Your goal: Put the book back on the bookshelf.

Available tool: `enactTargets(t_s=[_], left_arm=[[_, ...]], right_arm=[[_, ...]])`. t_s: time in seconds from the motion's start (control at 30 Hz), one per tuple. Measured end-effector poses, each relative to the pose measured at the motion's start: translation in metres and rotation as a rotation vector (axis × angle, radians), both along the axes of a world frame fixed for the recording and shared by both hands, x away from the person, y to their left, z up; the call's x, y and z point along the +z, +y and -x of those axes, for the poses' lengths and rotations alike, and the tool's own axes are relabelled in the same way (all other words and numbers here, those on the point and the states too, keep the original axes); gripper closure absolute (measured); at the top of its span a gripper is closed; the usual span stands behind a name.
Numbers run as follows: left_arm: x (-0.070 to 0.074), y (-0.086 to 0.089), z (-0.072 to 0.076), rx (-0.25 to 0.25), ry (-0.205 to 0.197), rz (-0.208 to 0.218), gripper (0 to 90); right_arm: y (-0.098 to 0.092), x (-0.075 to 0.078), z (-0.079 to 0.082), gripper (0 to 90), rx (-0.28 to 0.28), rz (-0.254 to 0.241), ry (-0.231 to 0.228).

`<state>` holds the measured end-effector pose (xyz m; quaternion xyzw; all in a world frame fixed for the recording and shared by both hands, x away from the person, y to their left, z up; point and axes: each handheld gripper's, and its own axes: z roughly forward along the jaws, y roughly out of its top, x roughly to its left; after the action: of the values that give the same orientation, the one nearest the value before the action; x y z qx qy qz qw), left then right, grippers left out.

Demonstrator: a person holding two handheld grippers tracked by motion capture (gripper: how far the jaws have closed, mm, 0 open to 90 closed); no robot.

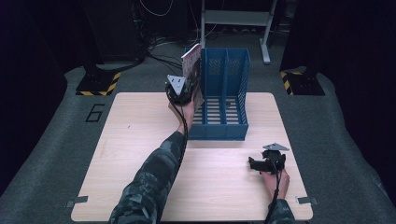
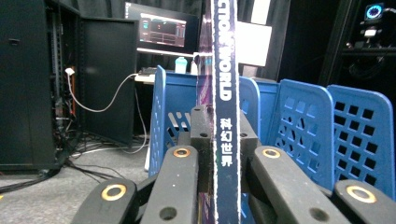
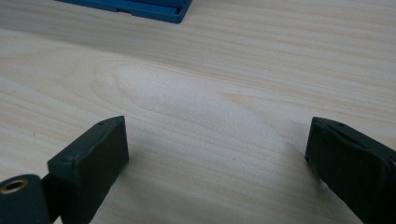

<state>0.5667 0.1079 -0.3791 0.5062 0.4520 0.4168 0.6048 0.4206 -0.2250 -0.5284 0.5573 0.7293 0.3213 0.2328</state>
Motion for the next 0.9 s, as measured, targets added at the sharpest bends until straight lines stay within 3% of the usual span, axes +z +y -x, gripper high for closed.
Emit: enactTargets(t_s=[0.07, 0.1, 0.47, 0.73, 0.9], left_arm=[[-0.002, 0.000, -0.001, -0.004, 0.010, -0.021, 84.1], [-0.003, -0.001, -0.002, -0.004, 0.007, -0.006, 84.1], [-0.009, -0.002, -0.002, -0.017, 0.014, -0.001, 84.0], [-0.023, 0.000, 0.001, -0.021, 0.041, 0.008, 84.0], [-0.030, 0.002, 0.006, -0.023, 0.034, 0.007, 83.9]], right_arm=[[0.000, 0.000, 0.000, 5.7, 0.000, 0.000, 0.000], [0.000, 0.000, 0.000, 5.7, 0.000, 0.000, 0.000], [0.000, 0.000, 0.000, 5.8, -0.002, 0.002, -0.001], [0.000, 0.000, 0.000, 5.9, -0.006, -0.001, 0.001], [0.000, 0.000, 0.000, 5.9, -0.003, -0.002, 0.001]])
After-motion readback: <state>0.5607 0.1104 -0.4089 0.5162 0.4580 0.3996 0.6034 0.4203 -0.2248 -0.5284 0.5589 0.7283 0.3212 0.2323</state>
